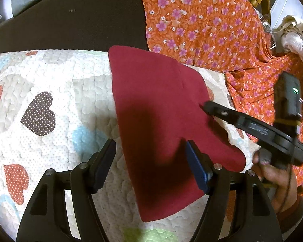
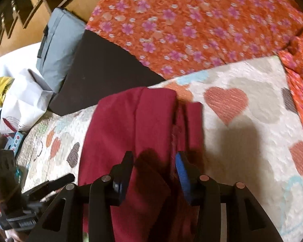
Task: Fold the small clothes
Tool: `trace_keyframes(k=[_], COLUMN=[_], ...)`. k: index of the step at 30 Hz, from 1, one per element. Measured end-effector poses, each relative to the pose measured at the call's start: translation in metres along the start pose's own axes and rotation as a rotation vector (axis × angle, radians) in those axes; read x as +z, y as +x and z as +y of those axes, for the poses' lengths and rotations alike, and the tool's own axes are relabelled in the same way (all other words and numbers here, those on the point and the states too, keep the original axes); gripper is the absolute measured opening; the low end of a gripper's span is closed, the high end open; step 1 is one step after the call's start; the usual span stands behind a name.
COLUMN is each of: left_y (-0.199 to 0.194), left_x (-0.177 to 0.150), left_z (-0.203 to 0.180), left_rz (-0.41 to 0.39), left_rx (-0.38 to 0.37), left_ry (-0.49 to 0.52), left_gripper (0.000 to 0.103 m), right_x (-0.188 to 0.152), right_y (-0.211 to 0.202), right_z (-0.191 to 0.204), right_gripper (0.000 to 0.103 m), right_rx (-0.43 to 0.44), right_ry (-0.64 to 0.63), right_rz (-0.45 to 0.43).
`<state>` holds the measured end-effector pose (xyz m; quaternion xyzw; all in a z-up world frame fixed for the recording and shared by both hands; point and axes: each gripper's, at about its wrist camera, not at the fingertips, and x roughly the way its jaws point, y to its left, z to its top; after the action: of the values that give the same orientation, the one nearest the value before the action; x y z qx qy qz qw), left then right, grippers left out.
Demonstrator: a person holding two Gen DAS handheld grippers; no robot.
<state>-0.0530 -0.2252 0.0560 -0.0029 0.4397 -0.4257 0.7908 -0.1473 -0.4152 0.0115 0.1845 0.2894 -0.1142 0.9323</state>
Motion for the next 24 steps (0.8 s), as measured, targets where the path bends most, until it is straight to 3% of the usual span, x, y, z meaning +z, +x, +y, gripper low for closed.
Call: trace_keyframes(k=[2,3,7,10,15,17,19,24], left_y=[0.001,0.002,0.003,0.009,0.009,0.009,0.011,0.032], left_x=[-0.001,0.000,0.000,0.001,0.008,0.013,0.017,0.019], left_z=[-0.001,0.000,0.001,0.004,0.012,0.014,0.015,0.024], left_rz=[0.005,0.007,-0.003,0.009,0.013,-0.003,-0.024,0.023], left_rx=[0.000,0.001,-0.004,-0.008,-0.059,-0.100,-0.114,-0.119], left_ry=[0.006,0.009,0.007,-0.008,-0.084,-0.114,-0.137,-0.191], left_gripper=[0.071,0.071,0.071,0.071,0.071,0.077,0.080,0.080], right_x=[0.005,0.007,0.013,0.011,0.012,0.010,0.007,-0.001], right_y=[0.015,0.019,0.014,0.028,0.014,0.005,0.002,0.011], right_z=[0.002,0.002,0.008,-0.001,-0.010,-0.020,-0.025,-0.036], right_gripper=[0.026,0.011,0.007,0.007,0.007,0.015,0.054,0.059], right_rx=[-0.046,-0.047,-0.088,-0.133,-0.063,-0.016,-0.007,0.000], right_ry=[-0.027,-0.035,-0.127,-0.121,-0.042,0.020,0.045,0.062], right_rz=[0.034,0.047,0.024,0.042,0.010,-0.010,-0.021,0.002])
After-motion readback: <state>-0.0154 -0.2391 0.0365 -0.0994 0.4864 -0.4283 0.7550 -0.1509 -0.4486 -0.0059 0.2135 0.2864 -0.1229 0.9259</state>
